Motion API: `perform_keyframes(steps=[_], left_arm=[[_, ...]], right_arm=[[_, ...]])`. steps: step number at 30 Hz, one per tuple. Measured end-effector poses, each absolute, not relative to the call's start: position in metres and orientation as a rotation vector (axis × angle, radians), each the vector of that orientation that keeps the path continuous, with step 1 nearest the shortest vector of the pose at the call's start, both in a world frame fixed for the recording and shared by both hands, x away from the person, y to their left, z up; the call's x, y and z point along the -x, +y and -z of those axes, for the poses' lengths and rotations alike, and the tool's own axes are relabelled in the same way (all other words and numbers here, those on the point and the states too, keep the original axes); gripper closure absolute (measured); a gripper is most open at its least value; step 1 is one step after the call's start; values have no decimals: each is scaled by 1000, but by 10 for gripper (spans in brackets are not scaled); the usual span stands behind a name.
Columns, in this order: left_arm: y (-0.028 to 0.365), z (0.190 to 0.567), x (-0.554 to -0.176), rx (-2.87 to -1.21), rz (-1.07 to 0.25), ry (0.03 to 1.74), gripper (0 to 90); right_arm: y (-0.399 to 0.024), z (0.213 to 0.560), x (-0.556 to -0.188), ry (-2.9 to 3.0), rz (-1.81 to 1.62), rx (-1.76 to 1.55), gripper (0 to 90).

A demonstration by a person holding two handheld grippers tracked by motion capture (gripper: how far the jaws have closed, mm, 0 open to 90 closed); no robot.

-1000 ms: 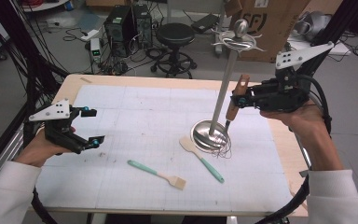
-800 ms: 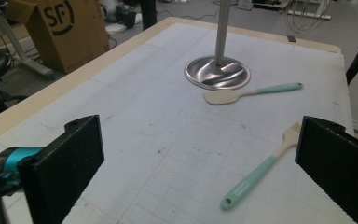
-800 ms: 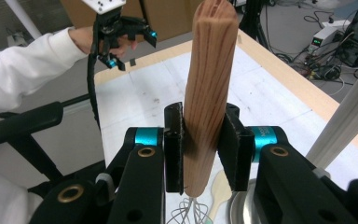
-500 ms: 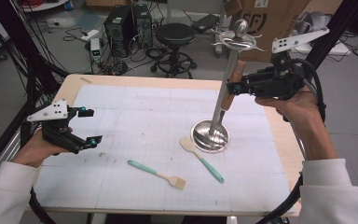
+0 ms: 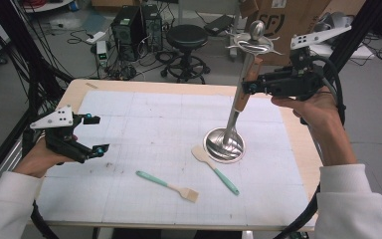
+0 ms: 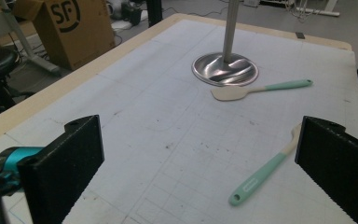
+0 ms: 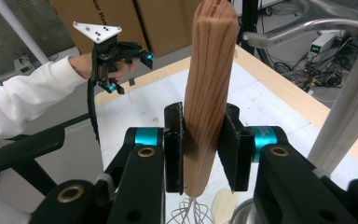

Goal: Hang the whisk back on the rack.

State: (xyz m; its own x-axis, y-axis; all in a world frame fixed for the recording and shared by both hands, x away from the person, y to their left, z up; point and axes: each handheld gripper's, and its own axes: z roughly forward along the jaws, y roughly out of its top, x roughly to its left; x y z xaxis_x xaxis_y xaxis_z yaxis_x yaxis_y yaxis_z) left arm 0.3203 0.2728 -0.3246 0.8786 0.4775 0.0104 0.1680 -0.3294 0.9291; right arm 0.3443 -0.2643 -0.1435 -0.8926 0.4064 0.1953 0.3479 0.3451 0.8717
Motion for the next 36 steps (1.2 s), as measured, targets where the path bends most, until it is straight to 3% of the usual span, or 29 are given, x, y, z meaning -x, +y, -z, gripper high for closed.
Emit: perform_keyframes(steps=[36], left_arm=[[271, 324, -320, -1900, -349, 478, 16]], right_arm=[[-262, 152, -360, 2503, -1693, -745, 730]])
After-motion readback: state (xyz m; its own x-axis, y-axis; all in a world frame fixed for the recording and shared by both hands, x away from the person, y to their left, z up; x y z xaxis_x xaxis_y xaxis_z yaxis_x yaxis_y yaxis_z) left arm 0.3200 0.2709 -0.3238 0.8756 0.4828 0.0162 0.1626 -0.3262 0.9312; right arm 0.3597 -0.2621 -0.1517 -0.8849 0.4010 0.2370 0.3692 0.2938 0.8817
